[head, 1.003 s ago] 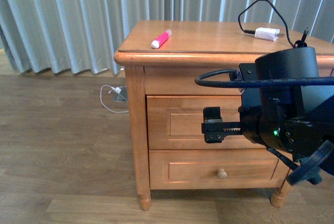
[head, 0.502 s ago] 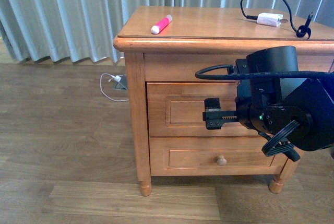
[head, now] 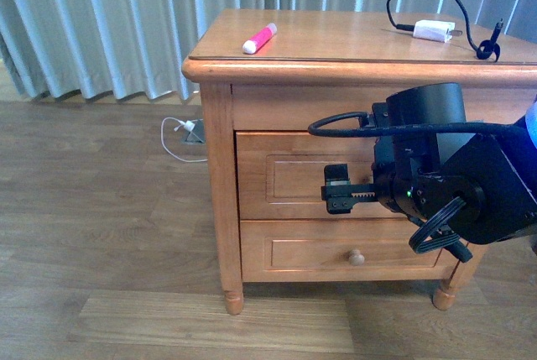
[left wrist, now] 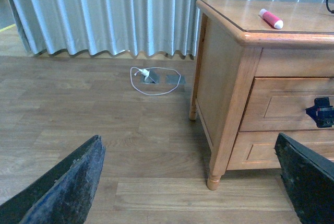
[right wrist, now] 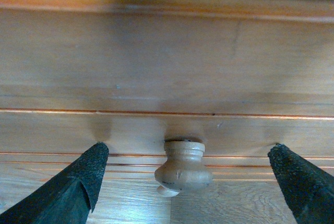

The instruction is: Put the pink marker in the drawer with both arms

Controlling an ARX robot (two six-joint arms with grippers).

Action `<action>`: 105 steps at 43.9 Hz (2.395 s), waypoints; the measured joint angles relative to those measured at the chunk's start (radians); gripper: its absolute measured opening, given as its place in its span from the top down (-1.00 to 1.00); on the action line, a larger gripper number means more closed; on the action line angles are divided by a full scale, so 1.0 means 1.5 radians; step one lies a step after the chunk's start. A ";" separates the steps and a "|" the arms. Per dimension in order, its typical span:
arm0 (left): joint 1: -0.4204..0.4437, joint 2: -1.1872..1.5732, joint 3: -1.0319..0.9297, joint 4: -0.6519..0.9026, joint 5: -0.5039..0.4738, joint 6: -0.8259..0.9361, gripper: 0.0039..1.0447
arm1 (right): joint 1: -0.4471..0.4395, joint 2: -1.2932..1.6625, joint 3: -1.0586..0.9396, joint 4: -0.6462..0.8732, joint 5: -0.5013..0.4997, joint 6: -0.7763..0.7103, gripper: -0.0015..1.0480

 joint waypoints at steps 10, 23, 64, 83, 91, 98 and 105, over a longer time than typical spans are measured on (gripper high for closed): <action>0.000 0.000 0.000 0.000 0.000 0.000 -0.89 | 0.000 0.000 -0.001 0.003 -0.004 0.007 -0.09; 0.000 0.000 0.000 0.000 0.000 0.000 -0.89 | 0.000 -0.010 -0.007 -0.021 -0.017 0.038 0.53; 0.000 0.000 0.000 0.000 0.000 0.000 -0.89 | 0.041 -0.360 -0.403 -0.134 -0.142 0.120 0.12; 0.000 0.000 0.000 0.000 0.000 0.000 -0.89 | 0.029 -0.725 -0.494 -0.284 -0.191 0.137 -0.83; 0.000 0.000 0.000 0.000 0.000 0.000 -0.89 | -0.002 -0.933 -0.514 -0.405 -0.222 0.137 -0.84; 0.000 0.000 0.000 0.000 0.000 0.000 -0.89 | -0.004 -1.103 -0.516 -0.520 -0.245 0.132 -0.84; 0.000 0.000 0.000 0.000 0.000 0.000 -0.89 | 0.013 -1.166 -0.517 -0.550 -0.248 0.129 -0.84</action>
